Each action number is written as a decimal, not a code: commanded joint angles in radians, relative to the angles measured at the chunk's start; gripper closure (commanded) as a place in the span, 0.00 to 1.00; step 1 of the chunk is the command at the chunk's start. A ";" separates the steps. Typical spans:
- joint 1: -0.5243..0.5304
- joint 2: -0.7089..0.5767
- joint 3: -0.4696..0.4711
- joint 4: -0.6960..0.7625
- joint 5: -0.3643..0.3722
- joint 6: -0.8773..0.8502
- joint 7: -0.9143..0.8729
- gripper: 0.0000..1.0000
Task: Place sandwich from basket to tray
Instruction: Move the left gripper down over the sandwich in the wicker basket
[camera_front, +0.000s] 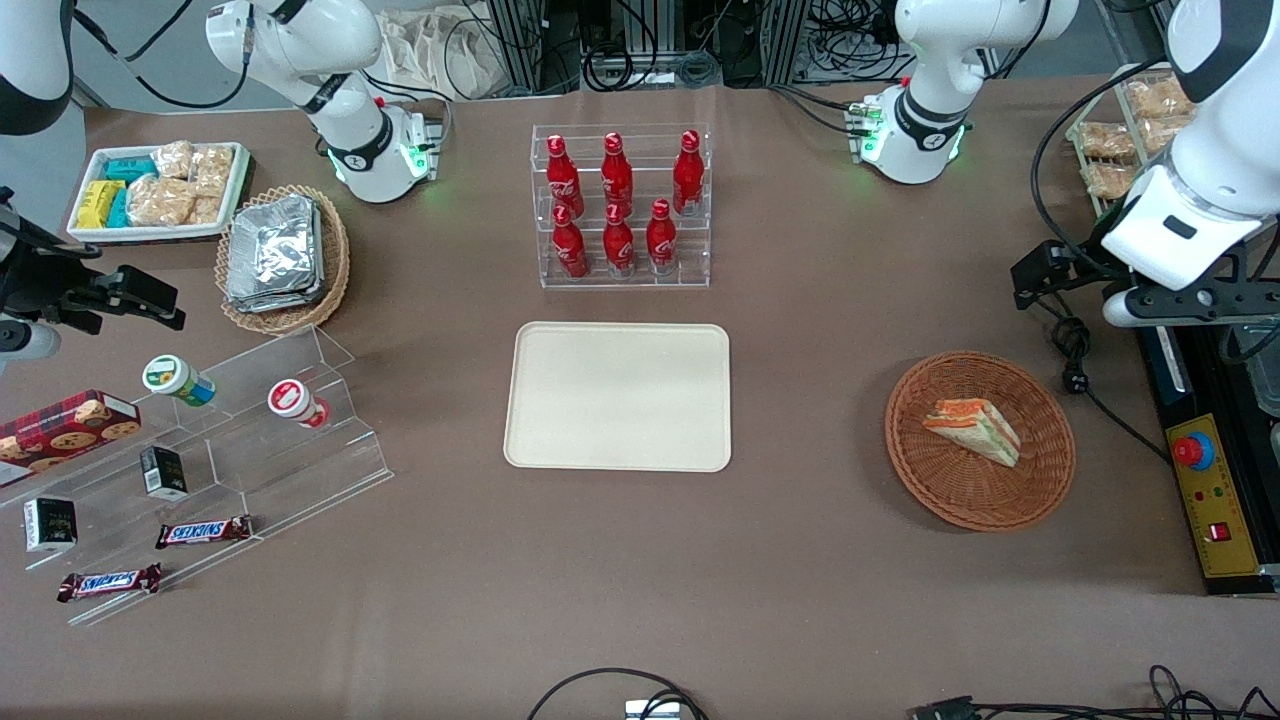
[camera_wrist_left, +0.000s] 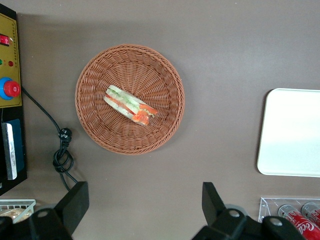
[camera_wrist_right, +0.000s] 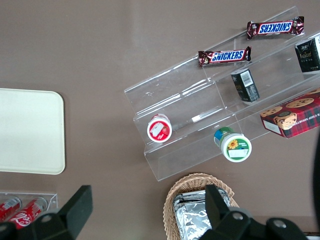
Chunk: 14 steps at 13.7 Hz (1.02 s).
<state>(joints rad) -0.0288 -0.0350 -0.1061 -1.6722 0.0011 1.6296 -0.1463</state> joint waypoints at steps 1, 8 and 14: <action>-0.011 -0.005 0.009 0.002 -0.004 -0.005 -0.016 0.00; 0.001 0.044 0.009 -0.006 0.002 0.025 -0.094 0.00; 0.003 0.249 0.011 -0.020 0.028 0.127 -0.448 0.00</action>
<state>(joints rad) -0.0256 0.1487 -0.0966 -1.7024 0.0066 1.7207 -0.5048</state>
